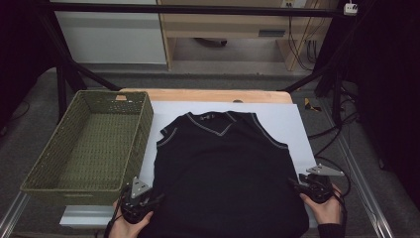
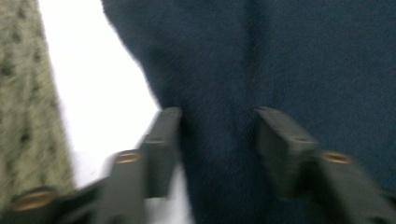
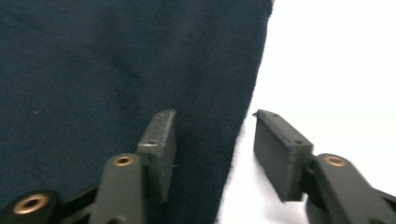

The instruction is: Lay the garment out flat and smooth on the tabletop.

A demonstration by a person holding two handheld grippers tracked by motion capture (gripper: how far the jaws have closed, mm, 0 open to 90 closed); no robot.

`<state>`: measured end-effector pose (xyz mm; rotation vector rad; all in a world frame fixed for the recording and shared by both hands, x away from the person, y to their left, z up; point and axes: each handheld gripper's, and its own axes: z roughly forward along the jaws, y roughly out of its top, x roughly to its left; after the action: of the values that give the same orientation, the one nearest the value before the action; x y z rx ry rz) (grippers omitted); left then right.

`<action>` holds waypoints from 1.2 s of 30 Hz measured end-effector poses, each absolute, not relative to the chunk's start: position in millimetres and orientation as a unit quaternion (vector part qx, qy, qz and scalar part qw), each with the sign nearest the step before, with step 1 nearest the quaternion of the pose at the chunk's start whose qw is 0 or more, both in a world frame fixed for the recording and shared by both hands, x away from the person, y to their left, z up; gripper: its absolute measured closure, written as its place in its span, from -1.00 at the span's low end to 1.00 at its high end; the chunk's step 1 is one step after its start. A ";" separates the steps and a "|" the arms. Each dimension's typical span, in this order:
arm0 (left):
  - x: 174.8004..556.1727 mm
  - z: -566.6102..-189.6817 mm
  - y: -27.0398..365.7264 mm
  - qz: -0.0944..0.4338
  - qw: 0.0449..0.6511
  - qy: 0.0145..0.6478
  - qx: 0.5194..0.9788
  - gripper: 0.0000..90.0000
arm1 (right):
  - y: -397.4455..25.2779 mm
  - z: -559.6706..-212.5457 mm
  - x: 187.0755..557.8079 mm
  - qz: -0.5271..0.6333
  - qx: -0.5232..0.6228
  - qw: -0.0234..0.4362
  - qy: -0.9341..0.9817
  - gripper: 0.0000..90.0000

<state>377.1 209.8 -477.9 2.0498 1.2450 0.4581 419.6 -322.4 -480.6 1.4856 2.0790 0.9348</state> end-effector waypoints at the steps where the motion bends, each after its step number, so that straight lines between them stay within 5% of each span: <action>1: 376.0 -477.2 210.9 0.171 0.341 0.481 0.789 0.40 | -322.9 -479.3 418.7 0.335 0.534 0.201 0.750 0.43; 3: 375.4 -476.1 212.0 0.162 0.340 0.477 0.794 0.70 | -321.8 -478.0 418.8 0.337 0.540 0.189 0.748 0.78; 5: 375.1 -474.7 210.9 0.158 0.336 0.476 0.797 0.86 | -319.2 -477.3 418.7 0.338 0.541 0.180 0.749 0.91; 20: 342.5 -461.0 221.9 0.132 0.346 0.441 0.817 0.86 | -326.1 -466.3 365.2 0.332 0.535 0.168 0.759 0.88; 25: 366.3 -447.0 204.7 0.130 0.389 0.428 0.806 0.11 | -321.3 -454.6 379.5 0.372 0.512 0.193 0.750 0.38; 29: 398.7 -432.1 189.9 0.126 0.413 0.419 0.799 -0.24 | -313.1 -447.3 408.4 0.404 0.494 0.210 0.741 0.05; 36: 451.5 -423.6 177.9 0.104 0.440 0.421 0.786 -0.69 | -299.7 -445.3 457.9 0.419 0.473 0.220 0.743 -0.24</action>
<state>451.5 177.9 -423.6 1.9527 1.0463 0.2589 457.9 -299.7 -445.3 1.3078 2.0557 1.1579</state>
